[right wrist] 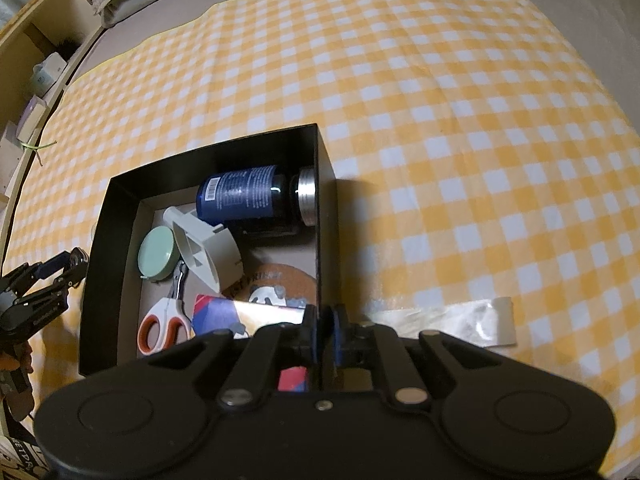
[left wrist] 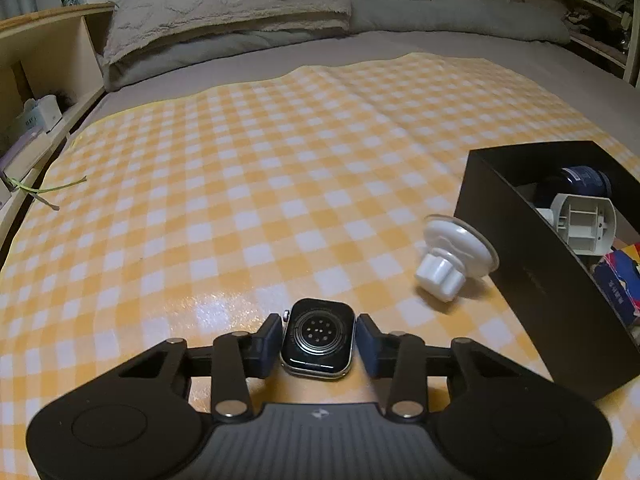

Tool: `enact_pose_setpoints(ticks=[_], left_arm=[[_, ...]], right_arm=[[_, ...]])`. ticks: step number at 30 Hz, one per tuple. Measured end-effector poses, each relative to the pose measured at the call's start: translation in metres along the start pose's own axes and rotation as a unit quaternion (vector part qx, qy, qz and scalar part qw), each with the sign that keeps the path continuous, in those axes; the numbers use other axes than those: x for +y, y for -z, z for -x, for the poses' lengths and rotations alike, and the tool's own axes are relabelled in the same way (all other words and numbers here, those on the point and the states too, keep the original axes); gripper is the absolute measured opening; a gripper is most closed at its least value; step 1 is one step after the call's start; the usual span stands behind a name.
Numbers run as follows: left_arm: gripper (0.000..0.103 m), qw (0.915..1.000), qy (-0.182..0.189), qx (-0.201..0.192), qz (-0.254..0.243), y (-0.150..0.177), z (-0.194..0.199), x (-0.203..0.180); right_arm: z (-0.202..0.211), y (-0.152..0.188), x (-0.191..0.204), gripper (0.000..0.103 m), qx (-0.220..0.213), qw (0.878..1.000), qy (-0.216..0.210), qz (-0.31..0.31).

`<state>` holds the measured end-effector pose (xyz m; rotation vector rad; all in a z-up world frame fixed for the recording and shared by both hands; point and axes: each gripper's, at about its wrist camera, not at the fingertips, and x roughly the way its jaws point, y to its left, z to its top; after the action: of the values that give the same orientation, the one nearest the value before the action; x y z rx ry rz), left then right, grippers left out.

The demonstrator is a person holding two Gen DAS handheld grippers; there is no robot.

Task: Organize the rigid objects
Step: 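Grasp the black smartwatch with the left tool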

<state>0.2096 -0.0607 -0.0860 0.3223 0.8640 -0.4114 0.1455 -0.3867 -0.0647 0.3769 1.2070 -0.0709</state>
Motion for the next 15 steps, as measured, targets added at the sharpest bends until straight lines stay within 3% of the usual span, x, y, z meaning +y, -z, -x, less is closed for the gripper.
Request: enact_pose_setpoints(ticks=[8,15], left_arm=[[0.041,0.9997,0.004,-0.018,0.015,0.003,0.005,-0.001],[0.041,0.9935,0.039,-0.049,0.095,-0.006,0.028,0.007]], right_arm=[[-0.001,0.0,0.0,0.008,-0.001,1.0,0.001,-0.002],[-0.001,0.0,0.001,0.007,-0.005,1.0,0.012,0.003]])
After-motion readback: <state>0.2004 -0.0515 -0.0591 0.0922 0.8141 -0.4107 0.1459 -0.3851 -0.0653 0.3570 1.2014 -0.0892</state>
